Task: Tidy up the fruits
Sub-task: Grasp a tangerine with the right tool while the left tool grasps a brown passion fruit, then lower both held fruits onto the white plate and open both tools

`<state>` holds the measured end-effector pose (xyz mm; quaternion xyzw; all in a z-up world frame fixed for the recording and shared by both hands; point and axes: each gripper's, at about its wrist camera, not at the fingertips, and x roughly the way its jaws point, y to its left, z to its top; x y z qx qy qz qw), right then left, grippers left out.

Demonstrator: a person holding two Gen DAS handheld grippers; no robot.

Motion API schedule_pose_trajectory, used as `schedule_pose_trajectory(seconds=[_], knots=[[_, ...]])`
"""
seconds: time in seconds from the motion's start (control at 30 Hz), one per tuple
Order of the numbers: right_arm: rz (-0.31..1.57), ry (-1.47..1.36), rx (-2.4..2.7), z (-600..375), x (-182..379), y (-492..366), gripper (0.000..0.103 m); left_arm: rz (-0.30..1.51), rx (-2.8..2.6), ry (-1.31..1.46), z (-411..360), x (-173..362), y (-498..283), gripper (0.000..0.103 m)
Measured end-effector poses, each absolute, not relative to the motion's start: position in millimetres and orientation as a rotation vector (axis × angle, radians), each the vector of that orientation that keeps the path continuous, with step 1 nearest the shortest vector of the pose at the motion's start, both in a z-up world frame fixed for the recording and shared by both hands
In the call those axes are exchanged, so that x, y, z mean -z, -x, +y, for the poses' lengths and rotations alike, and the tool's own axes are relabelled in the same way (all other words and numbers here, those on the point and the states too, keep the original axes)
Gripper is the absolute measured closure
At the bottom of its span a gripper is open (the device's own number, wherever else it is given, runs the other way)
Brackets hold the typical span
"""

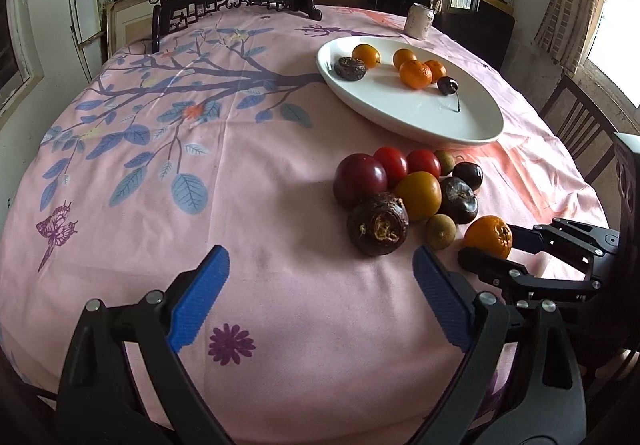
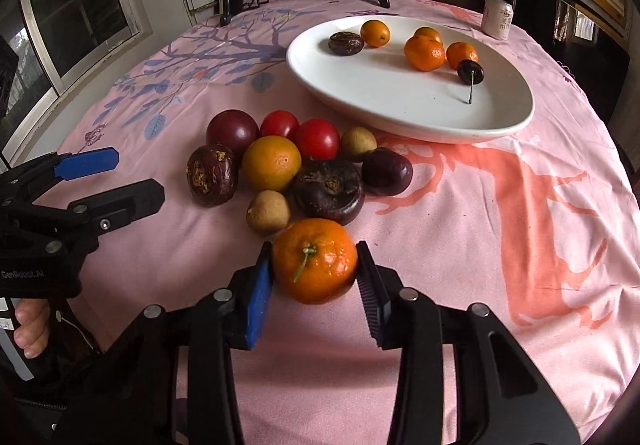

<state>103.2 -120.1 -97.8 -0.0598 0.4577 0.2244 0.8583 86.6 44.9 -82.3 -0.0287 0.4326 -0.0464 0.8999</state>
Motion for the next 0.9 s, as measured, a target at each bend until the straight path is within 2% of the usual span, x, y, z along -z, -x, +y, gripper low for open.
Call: schedule_pose_trajectory(seconds=[0.2,0.23,0.3,0.47,0.5,0.9], knots=[[0.961,0.091,-0.43,-140.1,90.2,-98.7,0.062,0.92,0.13,0.056,30.1,91.0,-95.4,0.011],[0.961,0.083,-0.426,-143.4,89.8,-98.2,0.062,0.924,0.129,0.052,27.7,92.7,-98.0,0.014],[0.969,0.066,-0.424,-149.2,90.6,-98.0,0.062,0.954,0.14,0.05,22.9,98.7,-106.0,0.047],[0.98,0.04,-0.429,-155.7,91.7,-95.6,0.062,0.966,0.15,0.051,13.5,105.3,-118.8,0.05],[0.978,0.04,-0.429,-156.3,91.0,-95.1,0.062,0.963,0.153,0.059,12.8,105.2,-119.4,0.063],[0.956,0.032,-0.431,-160.0,84.7,-90.9,0.062,0.929,0.201,0.086,10.2,88.1,-103.1,0.063]])
